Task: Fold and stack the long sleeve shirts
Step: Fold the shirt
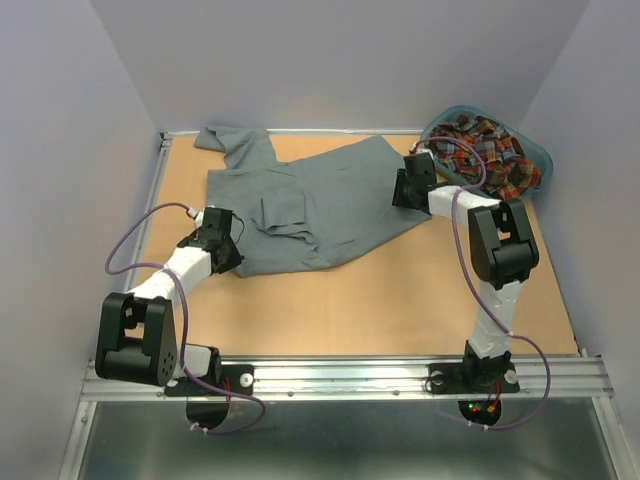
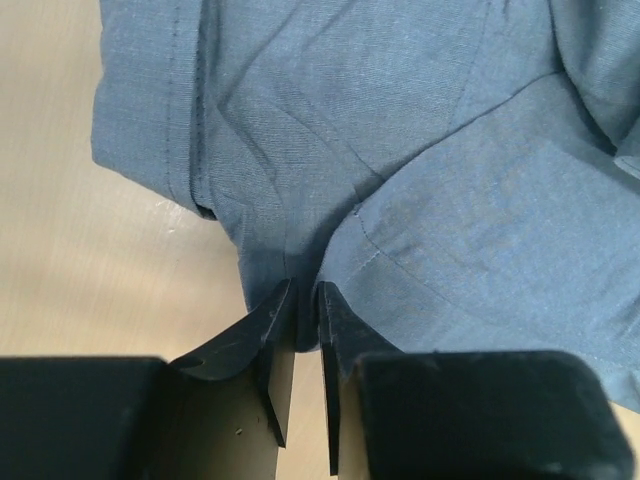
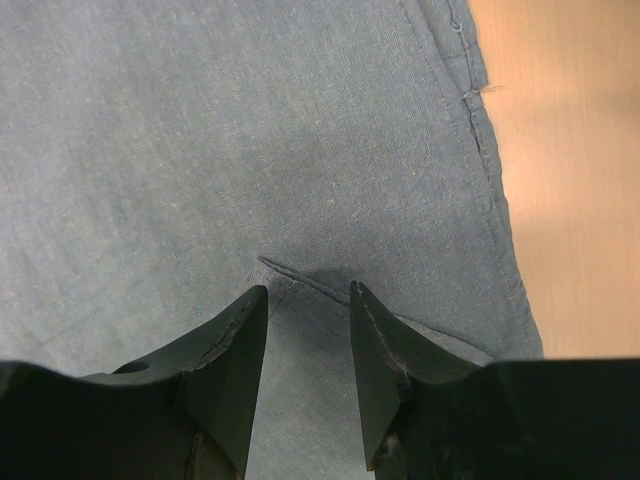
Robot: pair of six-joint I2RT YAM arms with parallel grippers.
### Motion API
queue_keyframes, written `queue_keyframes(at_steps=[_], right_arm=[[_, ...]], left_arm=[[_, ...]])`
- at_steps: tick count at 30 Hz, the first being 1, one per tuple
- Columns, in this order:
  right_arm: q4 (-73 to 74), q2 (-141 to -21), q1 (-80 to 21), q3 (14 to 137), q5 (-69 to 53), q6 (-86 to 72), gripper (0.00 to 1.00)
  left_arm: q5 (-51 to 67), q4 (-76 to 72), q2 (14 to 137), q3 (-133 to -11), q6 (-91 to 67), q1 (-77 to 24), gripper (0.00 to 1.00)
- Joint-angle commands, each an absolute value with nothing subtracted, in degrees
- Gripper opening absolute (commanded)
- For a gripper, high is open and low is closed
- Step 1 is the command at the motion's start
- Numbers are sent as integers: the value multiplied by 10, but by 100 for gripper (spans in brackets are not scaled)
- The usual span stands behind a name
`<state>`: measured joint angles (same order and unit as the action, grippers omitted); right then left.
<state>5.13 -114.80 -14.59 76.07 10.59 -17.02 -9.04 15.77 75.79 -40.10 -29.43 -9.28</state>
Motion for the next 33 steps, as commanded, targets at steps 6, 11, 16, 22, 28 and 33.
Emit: queue_keyframes(at_steps=[6, 11, 16, 22, 28, 33], right_arm=[[38, -1158, -154, 790, 119, -206, 44], [38, -1154, -167, 789, 134, -216, 48], [38, -1157, -183, 787, 164, -240, 54], [44, -1177, -192, 794, 205, -258, 53], [51, -1189, -194, 795, 255, -261, 39], [53, -1185, -194, 801, 273, -250, 18]], left_arm=[[-99, 164, 728, -370, -372, -93, 20], [-100, 157, 708, -350, -395, -93, 20], [-104, 160, 702, -351, -393, -93, 20], [-103, 159, 695, -347, -394, -93, 20], [-116, 164, 686, -347, -397, -93, 20], [-119, 165, 682, -345, -396, -92, 18]])
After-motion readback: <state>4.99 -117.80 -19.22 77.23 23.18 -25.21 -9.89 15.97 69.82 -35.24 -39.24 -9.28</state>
